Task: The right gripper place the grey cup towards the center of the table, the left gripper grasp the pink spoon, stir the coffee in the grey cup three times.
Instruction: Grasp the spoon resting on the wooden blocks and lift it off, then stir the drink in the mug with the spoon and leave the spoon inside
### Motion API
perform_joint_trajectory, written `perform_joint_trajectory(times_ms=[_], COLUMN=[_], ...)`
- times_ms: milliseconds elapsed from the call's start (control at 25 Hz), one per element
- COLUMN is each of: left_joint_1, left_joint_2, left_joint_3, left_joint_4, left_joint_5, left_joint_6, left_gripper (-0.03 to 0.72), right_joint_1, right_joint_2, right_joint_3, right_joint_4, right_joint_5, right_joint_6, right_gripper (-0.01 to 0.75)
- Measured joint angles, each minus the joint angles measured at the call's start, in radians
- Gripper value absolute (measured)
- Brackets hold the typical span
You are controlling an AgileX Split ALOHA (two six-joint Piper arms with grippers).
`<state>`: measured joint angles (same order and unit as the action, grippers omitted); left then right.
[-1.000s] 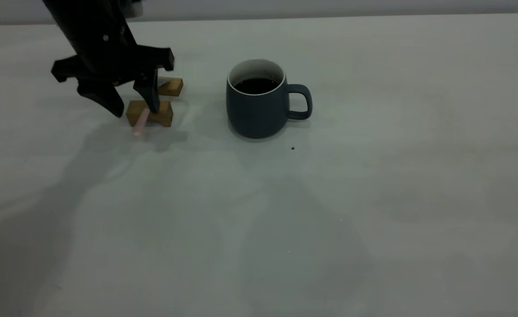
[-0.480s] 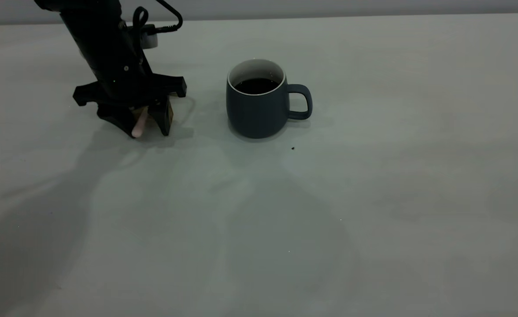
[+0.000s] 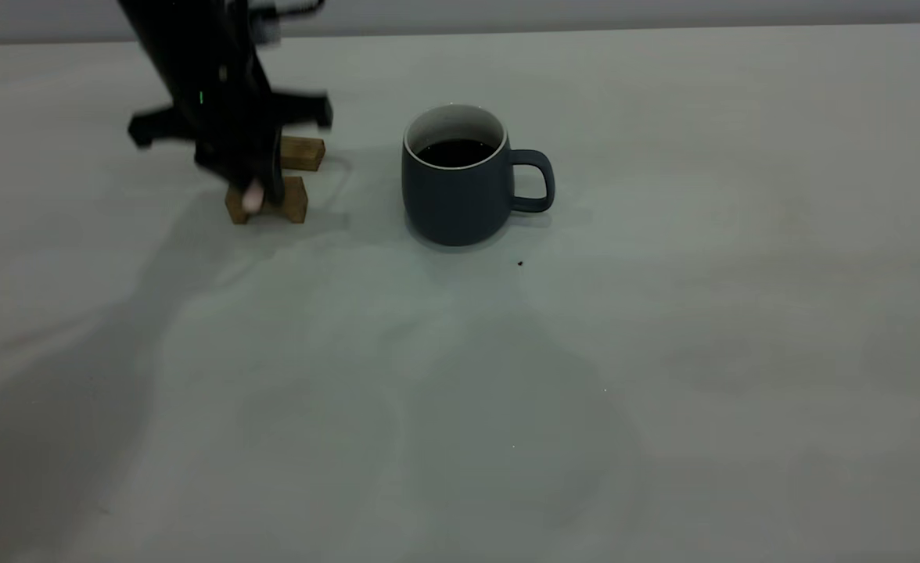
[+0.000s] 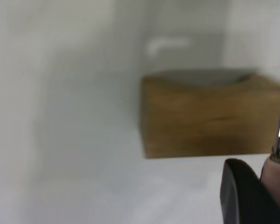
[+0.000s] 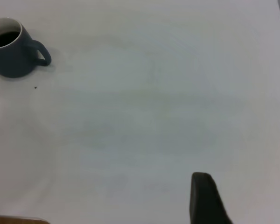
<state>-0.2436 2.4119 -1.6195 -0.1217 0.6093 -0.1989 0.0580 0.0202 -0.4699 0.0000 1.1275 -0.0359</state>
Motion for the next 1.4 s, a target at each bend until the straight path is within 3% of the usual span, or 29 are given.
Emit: perform_joint_trajectory(times_ms=[200,440,800,1120,1400], left_joint_1=[-0.006,-0.006,-0.006,-0.039,-0.046], left_joint_2=[-0.065,-0.080,-0.062,0.016,0.093], left_joint_3=[-0.085,-0.133,-0.133,-0.133,-0.133], left_joint_4=[-0.180,-0.595,-1.132,-1.265,-1.268], left_joint_5=[0.117,0.299,0.357,0.331,0.269], left_joint_6=[-0.008,-0.168,-0.527,-0.881,-0.943], left_gripper=[0.110,0.110,0.110,0.110,0.110], right_joint_1=[0.000,0.000,0.000,0.000,0.000], right_joint_2=[0.000,0.000,0.000,0.000,0.000], right_joint_3=[0.000,0.000,0.000,0.000,0.000], right_joint_4=[0.000,0.000,0.000,0.000,0.000], right_joint_5=[0.000,0.000,0.000,0.000,0.000], right_joint_6=[0.000,0.000,0.000,0.000,0.000], right_gripper=[0.438,0.438,0.438,0.438,0.438])
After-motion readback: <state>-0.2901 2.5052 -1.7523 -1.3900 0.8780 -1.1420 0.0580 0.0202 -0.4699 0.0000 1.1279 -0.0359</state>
